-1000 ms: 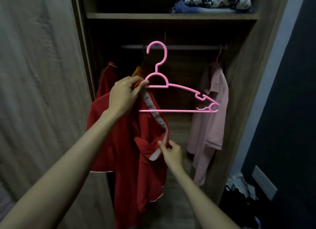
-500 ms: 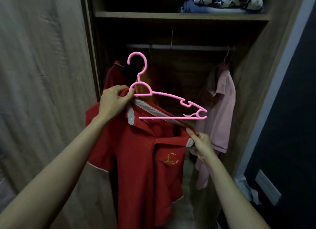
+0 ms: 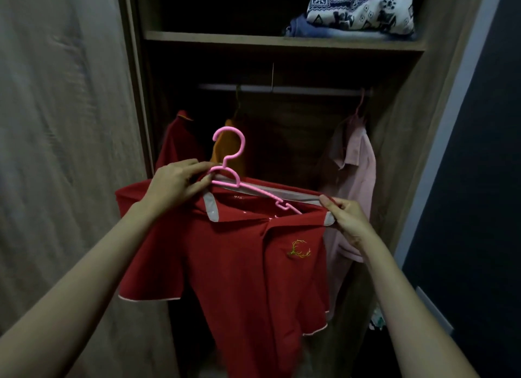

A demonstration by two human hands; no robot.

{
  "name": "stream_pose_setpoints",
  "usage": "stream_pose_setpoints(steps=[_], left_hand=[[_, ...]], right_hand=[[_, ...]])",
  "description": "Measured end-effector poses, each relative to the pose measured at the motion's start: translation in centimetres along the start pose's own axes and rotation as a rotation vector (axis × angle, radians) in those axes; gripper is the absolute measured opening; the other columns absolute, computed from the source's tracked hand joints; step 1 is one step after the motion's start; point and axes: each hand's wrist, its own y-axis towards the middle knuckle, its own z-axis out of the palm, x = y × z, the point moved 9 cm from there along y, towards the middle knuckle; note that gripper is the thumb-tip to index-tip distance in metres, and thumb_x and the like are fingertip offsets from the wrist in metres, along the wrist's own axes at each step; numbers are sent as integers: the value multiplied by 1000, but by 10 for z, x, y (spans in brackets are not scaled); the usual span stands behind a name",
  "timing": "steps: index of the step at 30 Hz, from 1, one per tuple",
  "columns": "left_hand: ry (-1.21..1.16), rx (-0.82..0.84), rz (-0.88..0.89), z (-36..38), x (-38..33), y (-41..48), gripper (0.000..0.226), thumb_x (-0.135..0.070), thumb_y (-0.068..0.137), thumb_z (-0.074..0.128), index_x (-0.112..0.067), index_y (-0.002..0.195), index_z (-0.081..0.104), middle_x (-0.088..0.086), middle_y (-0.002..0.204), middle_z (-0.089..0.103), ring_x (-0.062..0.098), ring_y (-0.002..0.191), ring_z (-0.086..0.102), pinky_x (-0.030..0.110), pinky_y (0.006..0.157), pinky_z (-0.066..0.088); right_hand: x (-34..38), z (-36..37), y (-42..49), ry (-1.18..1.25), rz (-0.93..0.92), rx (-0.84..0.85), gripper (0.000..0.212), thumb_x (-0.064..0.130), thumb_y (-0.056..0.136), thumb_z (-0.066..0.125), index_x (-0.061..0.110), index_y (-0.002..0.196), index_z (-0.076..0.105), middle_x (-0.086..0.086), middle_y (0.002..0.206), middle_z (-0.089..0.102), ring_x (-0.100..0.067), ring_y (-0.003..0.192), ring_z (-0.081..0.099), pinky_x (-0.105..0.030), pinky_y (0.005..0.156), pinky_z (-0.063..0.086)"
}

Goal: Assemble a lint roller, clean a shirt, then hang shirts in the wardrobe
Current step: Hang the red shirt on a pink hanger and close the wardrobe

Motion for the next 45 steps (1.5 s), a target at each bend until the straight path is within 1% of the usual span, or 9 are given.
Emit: stream_pose_setpoints(steps=[5, 10, 16, 19, 22, 30, 35, 38, 45], left_hand=[[52, -26, -96, 11, -5, 1, 43, -51, 90, 37, -34, 121, 61, -3, 78, 58, 22, 71, 62, 35, 52, 48], [-292, -121, -233, 15, 6, 11, 40, -48, 90, 47, -26, 117, 65, -2, 100, 72, 18, 87, 67, 43, 75, 52], [-447, -120, -182, 14, 2, 18, 34, -40, 92, 55, -22, 118, 67, -8, 109, 71, 6, 99, 66, 36, 85, 53], [-501, -97, -159, 17, -6, 22, 25, -31, 93, 61, -22, 115, 68, -10, 105, 71, 4, 97, 66, 34, 85, 53], [-481, -85, -149, 20, -11, 25, 29, -38, 91, 59, -24, 114, 69, -17, 101, 70, 2, 92, 66, 34, 80, 53], [-429, 7, -78, 36, -26, 28, 36, -49, 90, 52, -30, 116, 67, -10, 105, 71, 6, 96, 66, 40, 80, 53], [-368, 31, -19, 42, -41, 33, 38, -54, 91, 48, -33, 118, 66, -8, 100, 71, 10, 90, 66, 42, 73, 53], [-385, -2, -48, 36, -28, 32, 37, -55, 91, 48, -35, 117, 64, -7, 97, 71, 11, 89, 67, 45, 73, 53], [-383, 10, -13, 41, -43, 36, 37, -54, 91, 49, -35, 118, 64, -9, 94, 69, 8, 85, 65, 42, 72, 53]], right_hand=[[29, 11, -7, -118, -191, -74, 18, 21, 91, 62, 8, 93, 74, -3, 77, 74, -14, 72, 67, -28, 65, 55], [64, 46, -26, -232, -431, 54, 14, 20, 91, 61, 15, 96, 73, 6, 83, 67, -2, 75, 60, -20, 70, 49], [85, 23, -13, -808, -654, -248, 47, 49, 94, 49, 31, 137, 46, 9, 140, 41, -9, 133, 33, -31, 110, 17], [79, 45, 0, -1050, -663, -96, 55, 60, 92, 28, 22, 117, 59, 6, 111, 63, -16, 110, 55, -34, 98, 29], [77, 56, 1, -1004, -699, -68, 49, 53, 95, 29, 13, 79, 54, 5, 72, 56, -25, 74, 61, -34, 70, 38], [81, 68, -12, -934, -747, -216, 48, 47, 93, 32, 18, 95, 70, -7, 73, 71, -32, 71, 68, -33, 56, 43], [76, 89, -14, -944, -690, 45, 47, 56, 91, 35, 29, 120, 62, 9, 117, 67, -11, 109, 61, -37, 89, 49], [56, 67, -8, -1020, -551, 112, 58, 62, 90, 39, 32, 140, 40, 3, 134, 57, -17, 122, 53, -37, 98, 45], [74, 72, -16, -1027, -641, 10, 31, 34, 101, 36, 21, 120, 58, 4, 118, 64, -18, 109, 59, -32, 85, 43]])
